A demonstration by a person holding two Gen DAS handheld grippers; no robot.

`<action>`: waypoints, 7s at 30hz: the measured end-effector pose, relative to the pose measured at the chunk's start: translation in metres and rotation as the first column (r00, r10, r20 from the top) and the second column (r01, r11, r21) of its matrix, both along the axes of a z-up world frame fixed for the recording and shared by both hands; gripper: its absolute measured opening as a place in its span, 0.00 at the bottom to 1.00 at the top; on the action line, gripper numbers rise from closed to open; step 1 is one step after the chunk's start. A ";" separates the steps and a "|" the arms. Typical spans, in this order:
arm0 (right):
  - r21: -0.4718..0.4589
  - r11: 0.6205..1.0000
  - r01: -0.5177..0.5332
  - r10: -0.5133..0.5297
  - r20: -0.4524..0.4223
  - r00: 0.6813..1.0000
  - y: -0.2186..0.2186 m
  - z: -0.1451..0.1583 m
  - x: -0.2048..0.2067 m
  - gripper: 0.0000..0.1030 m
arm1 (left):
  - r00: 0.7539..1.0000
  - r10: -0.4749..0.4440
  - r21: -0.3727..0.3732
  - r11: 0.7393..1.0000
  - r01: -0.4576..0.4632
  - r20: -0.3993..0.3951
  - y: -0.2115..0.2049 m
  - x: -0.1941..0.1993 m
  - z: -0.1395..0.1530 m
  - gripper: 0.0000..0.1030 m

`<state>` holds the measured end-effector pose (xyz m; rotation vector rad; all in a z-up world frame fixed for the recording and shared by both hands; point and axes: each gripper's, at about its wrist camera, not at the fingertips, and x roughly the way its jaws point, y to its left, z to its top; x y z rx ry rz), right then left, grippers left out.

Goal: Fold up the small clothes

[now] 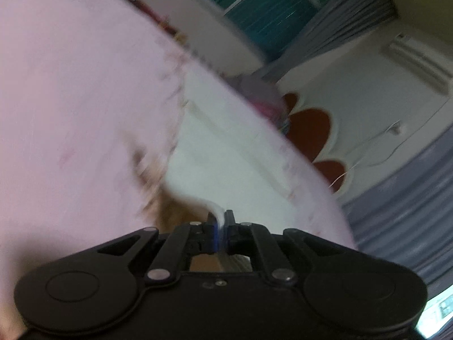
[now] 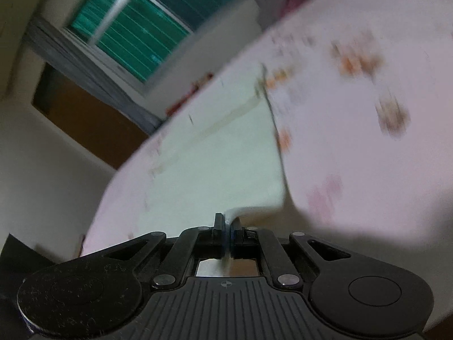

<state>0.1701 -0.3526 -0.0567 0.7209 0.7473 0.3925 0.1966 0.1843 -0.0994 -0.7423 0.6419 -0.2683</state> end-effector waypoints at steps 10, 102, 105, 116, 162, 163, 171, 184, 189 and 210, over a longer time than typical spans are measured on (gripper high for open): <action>-0.017 0.997 0.076 -0.074 0.130 0.989 0.018 0.066 0.127 0.02 | 0.992 0.044 -0.046 0.998 -0.039 0.117 -0.004 0.134 0.053 0.03; -0.602 0.798 -0.038 0.079 0.042 0.996 0.083 -0.069 0.419 0.01 | 0.979 -0.179 0.403 0.892 0.204 -0.099 -0.020 0.410 -0.047 0.05; -0.593 0.804 -0.031 0.061 0.031 0.998 0.082 -0.065 0.421 0.01 | 0.987 -0.125 0.436 0.886 0.158 -0.103 -0.016 0.402 -0.034 0.25; -0.564 0.800 -0.206 0.311 0.097 0.945 0.185 -0.048 0.382 0.35 | 0.944 -0.328 0.483 0.820 0.307 -0.043 -0.134 0.370 -0.026 0.57; -0.615 0.748 -0.251 0.327 0.012 0.945 0.195 -0.055 0.225 0.34 | 0.981 -0.176 0.637 0.747 0.190 -0.086 -0.165 0.211 -0.029 0.58; -0.601 0.756 -0.258 0.321 -0.002 0.947 0.198 -0.059 0.222 0.31 | 0.982 -0.171 0.630 0.754 0.186 -0.085 -0.165 0.207 -0.030 0.58; -0.595 0.762 -0.255 0.312 -0.007 0.950 0.209 -0.061 0.198 0.30 | 0.988 -0.136 0.676 0.721 0.153 -0.078 -0.160 0.193 -0.034 0.55; -0.621 0.780 -0.081 0.060 -0.055 0.997 0.098 -0.062 0.182 0.30 | 0.997 -0.012 0.665 0.745 0.056 -0.070 -0.106 0.172 -0.027 0.55; -0.601 0.799 0.006 0.022 0.040 0.999 0.101 -0.042 0.176 0.30 | 0.997 -0.005 0.664 0.745 0.058 -0.081 -0.107 0.174 -0.032 0.56; -0.632 0.773 -0.056 0.041 -0.039 0.998 0.090 -0.065 0.188 0.30 | 0.987 0.122 0.685 0.729 -0.015 -0.108 -0.081 0.170 -0.033 0.81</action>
